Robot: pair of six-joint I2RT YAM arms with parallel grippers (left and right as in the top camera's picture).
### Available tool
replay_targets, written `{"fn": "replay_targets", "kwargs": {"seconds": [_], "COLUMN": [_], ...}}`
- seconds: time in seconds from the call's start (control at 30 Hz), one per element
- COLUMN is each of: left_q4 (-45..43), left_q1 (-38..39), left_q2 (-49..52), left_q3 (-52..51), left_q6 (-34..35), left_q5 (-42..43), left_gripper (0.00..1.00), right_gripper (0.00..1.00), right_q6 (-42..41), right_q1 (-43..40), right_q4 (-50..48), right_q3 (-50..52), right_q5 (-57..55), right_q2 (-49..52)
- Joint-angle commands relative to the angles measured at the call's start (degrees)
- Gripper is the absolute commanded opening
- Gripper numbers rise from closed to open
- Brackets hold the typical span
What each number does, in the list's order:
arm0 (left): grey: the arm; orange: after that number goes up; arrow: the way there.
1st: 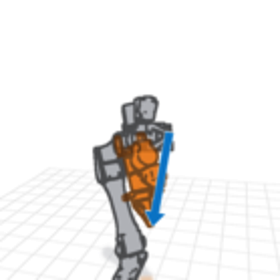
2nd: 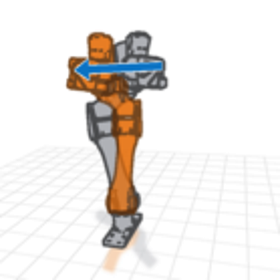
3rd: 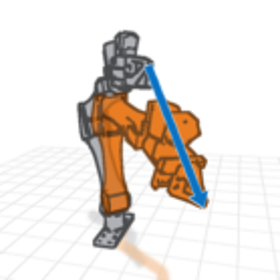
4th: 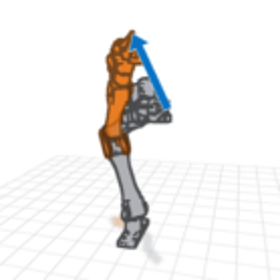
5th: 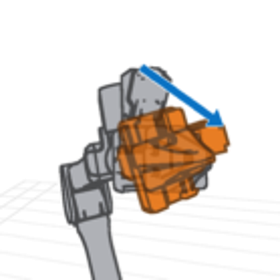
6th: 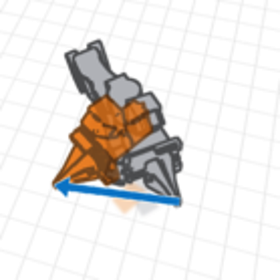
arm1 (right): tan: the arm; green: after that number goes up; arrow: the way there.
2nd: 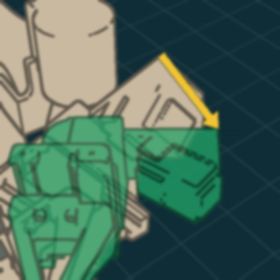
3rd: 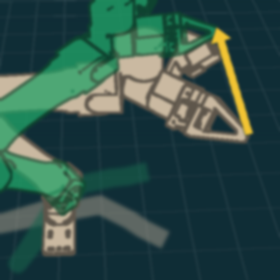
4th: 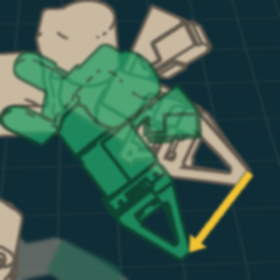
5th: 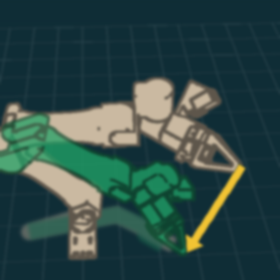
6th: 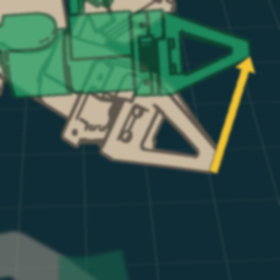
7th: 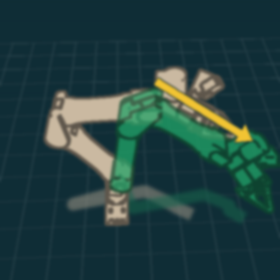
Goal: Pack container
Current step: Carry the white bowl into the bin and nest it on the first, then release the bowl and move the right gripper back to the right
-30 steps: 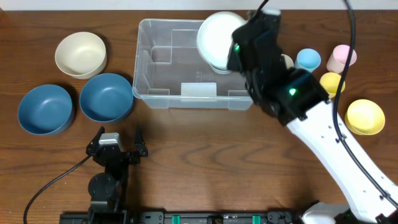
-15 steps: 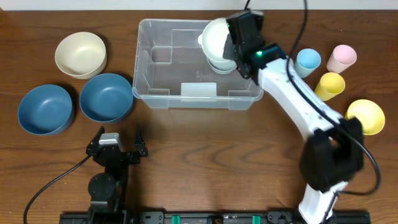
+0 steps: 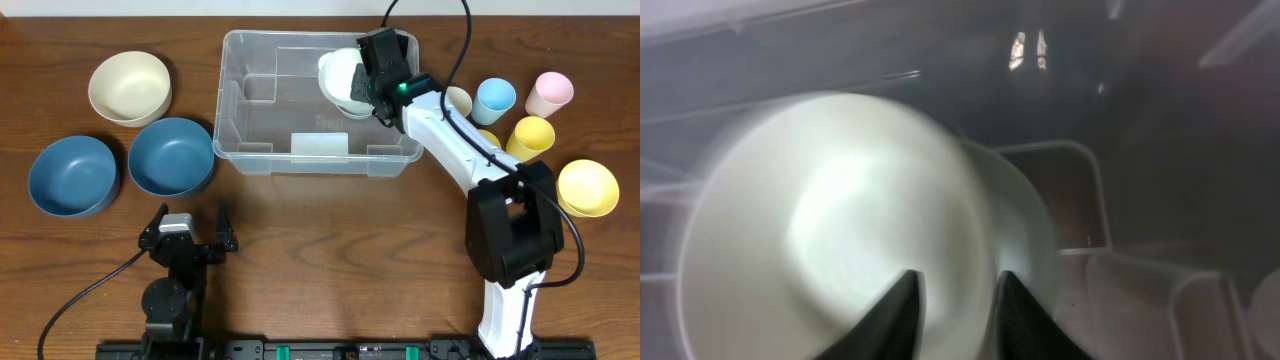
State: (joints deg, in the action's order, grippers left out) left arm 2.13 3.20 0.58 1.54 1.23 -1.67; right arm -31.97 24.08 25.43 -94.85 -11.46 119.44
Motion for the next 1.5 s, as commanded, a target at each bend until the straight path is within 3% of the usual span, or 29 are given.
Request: {"fn": "replay_targets", "kwargs": {"seconds": [0.0, 0.4, 0.7, 1.47], "left_q4": [1.9, 1.9, 1.9, 1.9], "left_q1": [-0.3, -0.3, -0.3, -0.3], "left_q2": [-0.3, -0.3, -0.3, -0.3], "left_q3": [-1.3, -1.3, -1.3, -1.3], "left_q6": [-0.8, -0.8, -0.8, -0.8], "left_q5": [-0.4, -0.4, -0.4, -0.4], "left_gripper": [0.98, 0.98, 0.98, 0.98], "right_gripper": [0.41, 0.42, 0.11, 0.06], "right_q6": [0.1, 6.4, 7.2, 5.9], "right_q1": [-1.7, -0.4, 1.8, 3.8], "right_q4": [-0.2, 3.8, 2.8, -4.9], "right_q3": [-0.6, -4.8, -6.5, -6.6], "right_q5": [-0.3, 3.0, 2.7, 7.0], "right_q2": [0.6, 0.2, 1.2, 7.6]}}
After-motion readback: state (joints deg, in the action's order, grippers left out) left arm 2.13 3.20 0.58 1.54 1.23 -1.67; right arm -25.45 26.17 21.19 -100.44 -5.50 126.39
